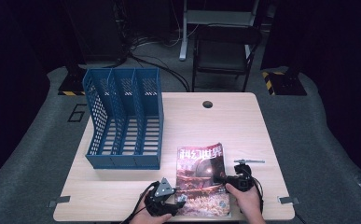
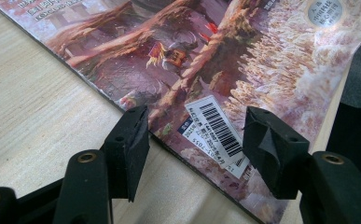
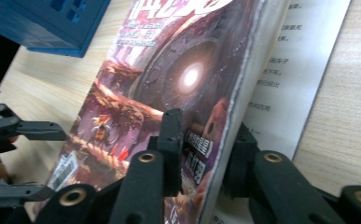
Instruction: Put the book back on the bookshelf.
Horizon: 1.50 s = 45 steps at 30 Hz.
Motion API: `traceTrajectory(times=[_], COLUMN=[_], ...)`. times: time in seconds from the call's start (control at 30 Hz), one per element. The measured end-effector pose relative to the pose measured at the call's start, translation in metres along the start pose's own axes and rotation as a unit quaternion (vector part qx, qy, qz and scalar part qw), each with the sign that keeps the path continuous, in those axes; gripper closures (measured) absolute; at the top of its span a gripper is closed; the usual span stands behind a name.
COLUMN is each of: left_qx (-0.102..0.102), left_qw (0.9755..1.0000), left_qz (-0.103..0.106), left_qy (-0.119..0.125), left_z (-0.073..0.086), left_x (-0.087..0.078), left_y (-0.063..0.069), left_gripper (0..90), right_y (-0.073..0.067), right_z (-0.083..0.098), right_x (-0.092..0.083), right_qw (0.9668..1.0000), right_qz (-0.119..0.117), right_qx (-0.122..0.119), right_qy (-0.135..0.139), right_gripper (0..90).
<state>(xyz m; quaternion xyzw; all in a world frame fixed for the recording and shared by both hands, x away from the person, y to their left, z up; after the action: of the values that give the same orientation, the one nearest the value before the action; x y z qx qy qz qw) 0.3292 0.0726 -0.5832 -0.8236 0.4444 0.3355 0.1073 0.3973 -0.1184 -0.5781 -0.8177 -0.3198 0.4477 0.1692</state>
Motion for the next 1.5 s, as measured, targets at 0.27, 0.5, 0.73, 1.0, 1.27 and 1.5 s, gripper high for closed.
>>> traceTrajectory(times=[0.27, 0.5, 0.73, 1.0, 1.27, 1.5], left_qx=[-0.002, -0.005, -0.016, -0.045, -0.101, -0.094], left_qw=[1.0000, 1.0000, 0.9998, 0.9990, 0.9936, 0.9942], left_qz=[-0.001, -0.007, -0.006, 0.002, 0.027, 0.032], left_qy=[0.002, 0.001, 0.002, 0.006, 0.044, 0.041], left_z=[0.000, -0.001, -0.003, -0.011, -0.033, -0.047], left_x=[0.000, 0.001, 0.003, -0.001, -0.006, 0.007], left_y=[-0.001, -0.005, -0.007, -0.020, -0.035, -0.048], left_gripper=[39.5, 33.8, 33.3, 32.2, 29.7, 26.5], right_y=[-0.004, -0.014, -0.027, -0.046, -0.065, -0.071], right_z=[-0.002, -0.004, -0.007, -0.012, -0.012, -0.009], right_x=[-0.004, -0.007, -0.011, -0.024, -0.041, -0.051], right_qw=[0.9994, 0.9991, 0.9968, 0.9908, 0.9829, 0.9781], right_qz=[-0.028, -0.034, -0.016, -0.022, -0.042, -0.052], right_qx=[0.019, -0.004, -0.056, -0.085, -0.109, -0.128], right_qy=[0.006, 0.025, 0.055, 0.102, 0.142, 0.156], right_gripper=[82.1, 85.5, 85.7, 85.8, 85.9, 85.8])
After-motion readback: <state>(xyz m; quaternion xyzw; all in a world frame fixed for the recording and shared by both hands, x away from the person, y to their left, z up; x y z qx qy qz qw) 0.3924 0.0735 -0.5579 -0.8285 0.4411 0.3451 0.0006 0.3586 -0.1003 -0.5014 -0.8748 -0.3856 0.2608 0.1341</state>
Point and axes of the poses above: each handheld gripper's, and its own axes: x roughly forward along the jaws, z roughly out of its underside, y roughly to its right, the point moved 9 cm from there along x, roughly forward along the jaws, and after that the axes turned 1 degree about -z, right-handed, at the moved point
